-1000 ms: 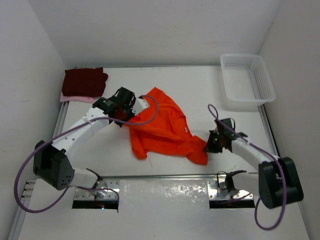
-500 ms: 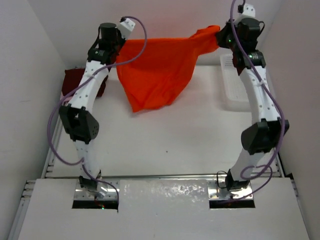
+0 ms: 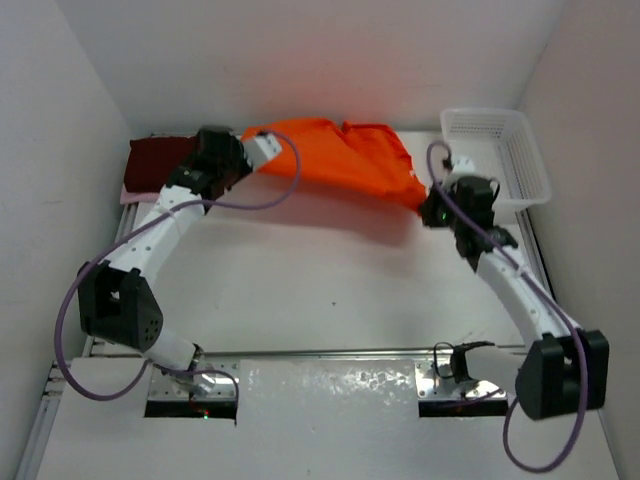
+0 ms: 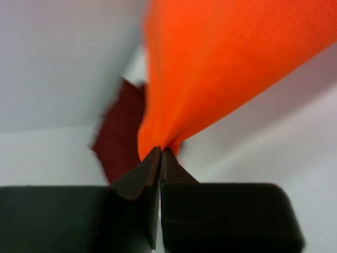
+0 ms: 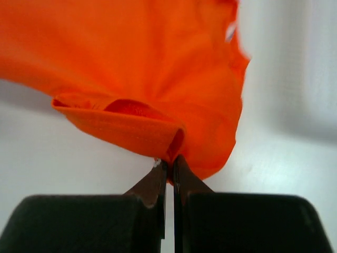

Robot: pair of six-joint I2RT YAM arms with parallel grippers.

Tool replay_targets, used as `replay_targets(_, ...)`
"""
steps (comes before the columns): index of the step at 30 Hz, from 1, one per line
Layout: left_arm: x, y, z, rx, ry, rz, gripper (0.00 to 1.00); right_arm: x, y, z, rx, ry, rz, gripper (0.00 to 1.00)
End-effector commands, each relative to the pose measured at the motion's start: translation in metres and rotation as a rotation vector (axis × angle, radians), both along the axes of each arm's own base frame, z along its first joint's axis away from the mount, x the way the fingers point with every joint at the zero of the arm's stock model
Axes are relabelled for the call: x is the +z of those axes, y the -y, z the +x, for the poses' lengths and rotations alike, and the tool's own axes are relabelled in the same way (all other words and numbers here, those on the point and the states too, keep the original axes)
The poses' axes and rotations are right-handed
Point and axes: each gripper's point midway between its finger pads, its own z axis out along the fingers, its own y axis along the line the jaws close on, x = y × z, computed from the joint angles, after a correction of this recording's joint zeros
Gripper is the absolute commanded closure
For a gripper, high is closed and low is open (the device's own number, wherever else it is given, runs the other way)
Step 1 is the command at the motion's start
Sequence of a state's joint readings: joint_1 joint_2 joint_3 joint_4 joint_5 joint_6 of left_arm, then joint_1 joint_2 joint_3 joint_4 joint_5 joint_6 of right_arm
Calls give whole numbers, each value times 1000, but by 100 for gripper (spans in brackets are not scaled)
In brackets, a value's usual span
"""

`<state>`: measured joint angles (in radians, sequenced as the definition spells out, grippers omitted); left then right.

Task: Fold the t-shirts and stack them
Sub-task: Flatten out the tshirt

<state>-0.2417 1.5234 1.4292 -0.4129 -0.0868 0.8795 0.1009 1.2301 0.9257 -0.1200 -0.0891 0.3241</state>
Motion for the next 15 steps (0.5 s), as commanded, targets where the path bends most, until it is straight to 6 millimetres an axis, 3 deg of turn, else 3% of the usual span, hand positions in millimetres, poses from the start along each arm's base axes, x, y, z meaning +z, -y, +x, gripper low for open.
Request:
replay_targets(1, -99, -14, -68, -62, -293, 113, 100, -48, -27, -55, 120, -20, -44, 100)
replay_targets(2, -117, -17, -81, -65, -341, 127, 100, -69, -32, -70, 130, -61, -52, 100)
replay_targets(3, -136, -20, -94, -64, -386, 139, 100, -110, -36, -97, 143, -153, -68, 98)
replay_targets(4, -167, -28, -118, -56, -458, 164, 100, -121, -36, -109, 132, -179, -48, 92)
replay_targets(5, -180, -31, -127, -49, -483, 173, 100, -154, -33, -134, 97, -268, -5, 85)
replay_targets(7, -210, -42, -152, -24, -542, 200, 100, -173, -28, -152, 53, -296, 33, 77)
replay_targets(8, -219, -45, -160, -19, -565, 210, 97, -166, -28, -155, 27, -252, 88, 72)
replay_targets(9, -225, -48, -167, -15, -586, 216, 96, -181, -26, -168, 21, -270, 100, 62)
replay_targets(13, -249, -56, -206, -10, -720, 228, 77, -163, -22, -178, 3, -193, 151, 56)
replay_targets(14, -251, -56, -212, -6, -742, 224, 56, -144, -23, -175, 0, -129, 183, 54)
replay_targets(15, -251, -57, -218, -6, -764, 222, 43, -138, -23, -176, -6, -120, 197, 53)
